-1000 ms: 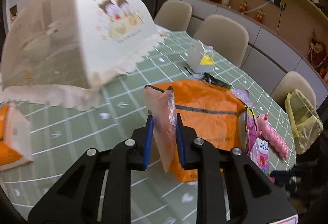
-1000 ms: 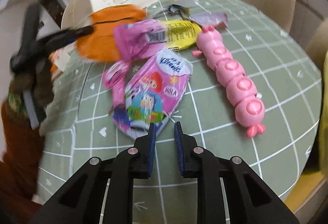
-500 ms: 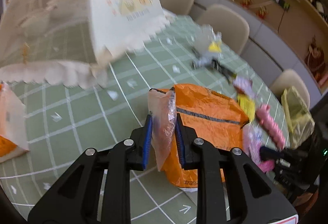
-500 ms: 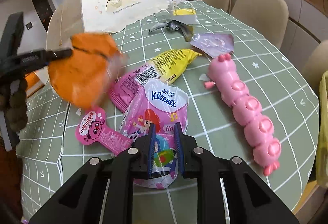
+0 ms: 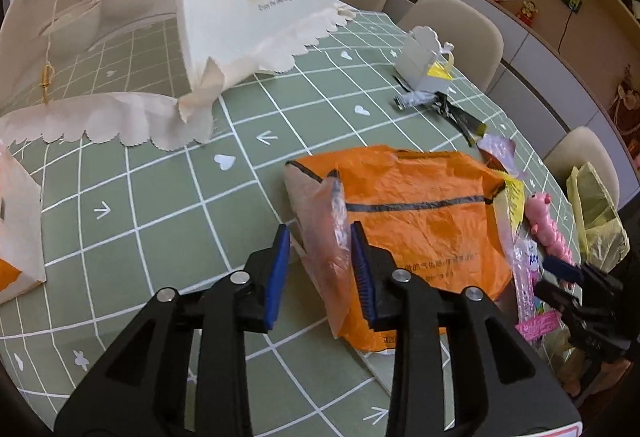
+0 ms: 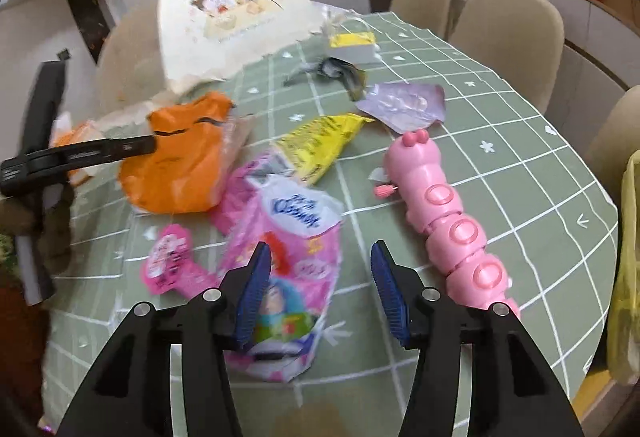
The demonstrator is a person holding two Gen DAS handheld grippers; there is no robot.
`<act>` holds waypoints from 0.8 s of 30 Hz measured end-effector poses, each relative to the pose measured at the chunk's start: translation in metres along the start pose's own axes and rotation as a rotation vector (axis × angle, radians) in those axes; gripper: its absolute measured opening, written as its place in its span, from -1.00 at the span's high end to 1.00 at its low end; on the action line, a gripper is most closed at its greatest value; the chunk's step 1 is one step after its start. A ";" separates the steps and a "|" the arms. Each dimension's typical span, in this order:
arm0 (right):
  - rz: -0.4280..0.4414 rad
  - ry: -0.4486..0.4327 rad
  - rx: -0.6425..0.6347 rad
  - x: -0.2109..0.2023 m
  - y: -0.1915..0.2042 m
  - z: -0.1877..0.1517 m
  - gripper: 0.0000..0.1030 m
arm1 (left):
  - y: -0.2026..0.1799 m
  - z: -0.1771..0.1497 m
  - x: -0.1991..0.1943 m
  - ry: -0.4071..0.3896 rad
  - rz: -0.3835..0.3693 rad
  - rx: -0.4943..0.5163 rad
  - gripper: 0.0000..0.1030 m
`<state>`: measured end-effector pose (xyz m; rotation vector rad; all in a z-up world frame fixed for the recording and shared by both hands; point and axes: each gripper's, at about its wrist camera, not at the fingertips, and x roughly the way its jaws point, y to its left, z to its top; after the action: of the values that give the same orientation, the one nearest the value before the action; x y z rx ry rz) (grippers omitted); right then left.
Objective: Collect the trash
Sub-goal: 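Grasp the pink Kleenex tissue pack with the right tool while the left tool lifts the orange bag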
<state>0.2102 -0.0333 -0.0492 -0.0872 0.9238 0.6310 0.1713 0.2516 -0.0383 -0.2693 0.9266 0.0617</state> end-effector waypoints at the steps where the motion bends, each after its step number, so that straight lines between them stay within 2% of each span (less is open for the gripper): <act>1: 0.021 0.006 0.006 0.004 0.000 0.002 0.04 | -0.001 0.000 0.000 -0.002 0.001 0.005 0.37; 4: 0.026 0.009 -0.037 0.012 0.009 0.006 0.04 | -0.001 0.001 -0.002 -0.012 0.012 0.011 0.30; 6: 0.007 0.005 -0.136 0.016 0.023 0.005 0.04 | 0.000 0.002 -0.001 -0.012 0.015 0.004 0.28; 8: -0.030 0.004 -0.208 0.017 0.033 0.002 0.26 | 0.002 0.001 0.001 -0.006 0.014 -0.005 0.26; 9: -0.023 0.006 -0.221 0.015 0.034 0.000 0.56 | 0.001 0.001 0.001 -0.005 0.015 -0.007 0.26; 10: 0.024 0.013 -0.207 0.012 0.032 -0.001 0.71 | 0.001 0.001 0.001 -0.005 0.016 -0.006 0.25; 12: 0.075 -0.012 -0.163 0.000 0.025 -0.006 0.78 | 0.001 0.001 0.001 -0.006 0.015 -0.005 0.25; 18: 0.074 -0.117 -0.106 -0.040 0.011 -0.017 0.82 | 0.003 0.001 0.002 -0.015 0.018 -0.022 0.24; 23: -0.015 -0.207 -0.122 -0.072 0.005 -0.027 0.82 | 0.000 -0.002 0.004 -0.018 0.033 0.003 0.24; 24: -0.022 -0.216 -0.122 -0.075 0.004 -0.028 0.82 | -0.003 -0.003 0.005 -0.022 0.033 0.017 0.31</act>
<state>0.1548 -0.0748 -0.0080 -0.1355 0.6751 0.6620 0.1726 0.2476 -0.0434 -0.2373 0.9095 0.0875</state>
